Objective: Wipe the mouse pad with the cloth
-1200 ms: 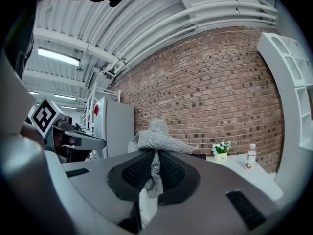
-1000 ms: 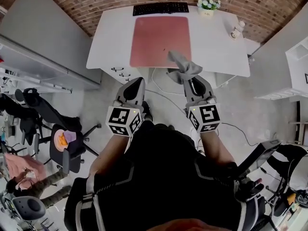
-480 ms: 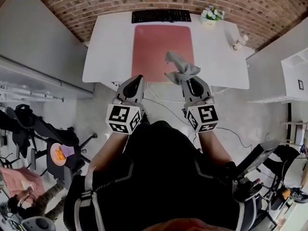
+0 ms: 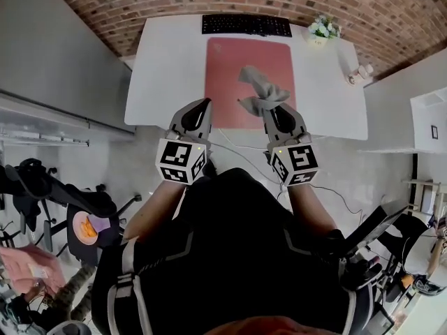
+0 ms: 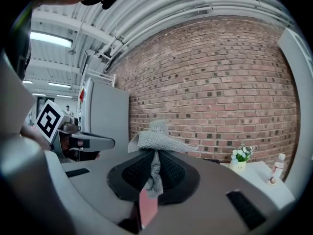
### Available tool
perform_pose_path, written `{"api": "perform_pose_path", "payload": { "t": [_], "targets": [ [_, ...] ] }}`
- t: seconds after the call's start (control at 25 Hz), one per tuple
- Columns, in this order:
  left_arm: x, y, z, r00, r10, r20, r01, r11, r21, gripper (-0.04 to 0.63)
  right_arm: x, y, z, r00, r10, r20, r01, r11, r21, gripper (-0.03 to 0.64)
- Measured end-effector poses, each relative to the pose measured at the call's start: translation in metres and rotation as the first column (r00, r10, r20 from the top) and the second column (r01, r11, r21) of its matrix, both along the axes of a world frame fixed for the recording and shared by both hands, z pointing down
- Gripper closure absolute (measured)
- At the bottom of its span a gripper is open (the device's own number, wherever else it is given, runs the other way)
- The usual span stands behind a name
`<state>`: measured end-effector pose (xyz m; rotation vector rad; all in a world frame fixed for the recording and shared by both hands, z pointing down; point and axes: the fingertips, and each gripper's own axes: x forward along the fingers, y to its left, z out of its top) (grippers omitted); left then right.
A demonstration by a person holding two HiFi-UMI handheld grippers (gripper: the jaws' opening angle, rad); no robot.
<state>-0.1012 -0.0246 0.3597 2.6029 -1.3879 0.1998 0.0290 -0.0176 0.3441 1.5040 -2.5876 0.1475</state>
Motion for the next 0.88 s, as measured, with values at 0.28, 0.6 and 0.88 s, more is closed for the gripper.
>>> {"api": "perform_pose_path", "payload": {
  "t": [0.28, 0.6, 0.88],
  "targets": [
    [-0.036, -0.036, 0.017, 0.999, -0.025, -0.02, 0.024, 0.998, -0.052, 0.592, -0.042, -0.037, 0.02, 0.998, -0.039, -0.042, 0.038, 0.998, -0.042, 0.584],
    [-0.064, -0.051, 0.074, 0.999, -0.04, -0.013, 0.038, 0.986, -0.165, 0.592, -0.081, -0.055, 0.1, 0.99, -0.118, -0.076, 0.1, 0.973, -0.206, 0.583],
    [-0.059, -0.059, 0.128, 0.997, -0.064, 0.041, 0.072, 0.961, -0.265, 0.592, -0.105, -0.056, 0.185, 0.955, -0.272, -0.116, 0.214, 0.906, -0.364, 0.584]
  ]
}}
